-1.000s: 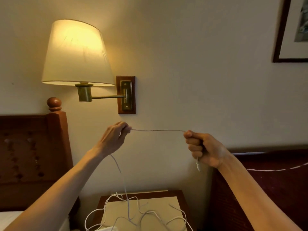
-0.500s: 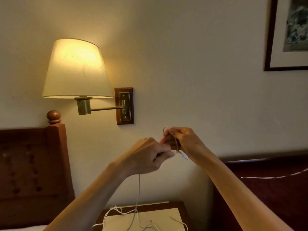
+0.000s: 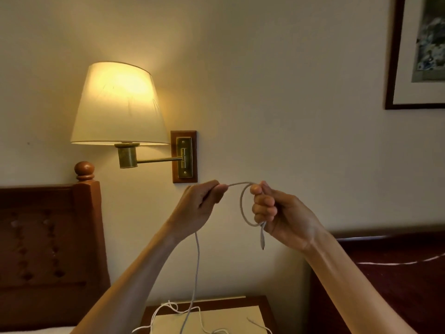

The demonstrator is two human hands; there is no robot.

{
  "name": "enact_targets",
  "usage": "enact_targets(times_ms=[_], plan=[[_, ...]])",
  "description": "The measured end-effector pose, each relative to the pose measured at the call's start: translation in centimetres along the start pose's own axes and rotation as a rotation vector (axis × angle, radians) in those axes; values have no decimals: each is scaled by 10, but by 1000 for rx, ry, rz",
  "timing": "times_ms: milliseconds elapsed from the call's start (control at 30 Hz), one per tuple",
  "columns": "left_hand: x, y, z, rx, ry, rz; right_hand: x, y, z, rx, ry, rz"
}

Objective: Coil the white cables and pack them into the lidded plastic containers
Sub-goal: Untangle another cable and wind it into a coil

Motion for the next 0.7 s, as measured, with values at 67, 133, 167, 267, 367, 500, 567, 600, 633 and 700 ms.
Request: enact_targets(times_ms=[67, 133, 167, 267, 367, 500, 567, 600, 633, 700], plan=[[-9, 12, -22, 117, 113, -33, -1, -1, -10, 8, -85, -4], [-20, 27, -43, 205, 186, -53, -2, 0, -23, 20, -131, -30], [-25, 36, -54, 244, 189, -57, -3, 1, -28, 32, -137, -48], [-43, 65, -81, 388, 18, -98, 2, 2, -39, 85, -127, 18], [-73, 84, -54, 379, -230, -496, 13, -3, -30, 115, 9, 164], [-68, 75, 38, 61, -349, -709, 26, -6, -13, 202, 470, 332], [-49, 62, 56, -45, -343, -590, 28, -6, -4, 192, 574, 330], [-40, 56, 58, -84, -344, -526, 28, -5, 1, 175, 612, 310], [-31, 50, 59, -119, -353, -460, 28, -5, 4, 159, 661, 294], [-19, 40, 55, -187, -384, -336, 27, -3, 9, 143, 788, 285]])
Point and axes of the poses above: each hand's wrist, its own y-axis away from the middle knuckle, its own x-axis out of the back of the hand, z = x × y, the point moved 7 cm from there along -y, towards the middle knuckle, and after that the axes turned 12 degrees about -y, right-handed, at the moved point
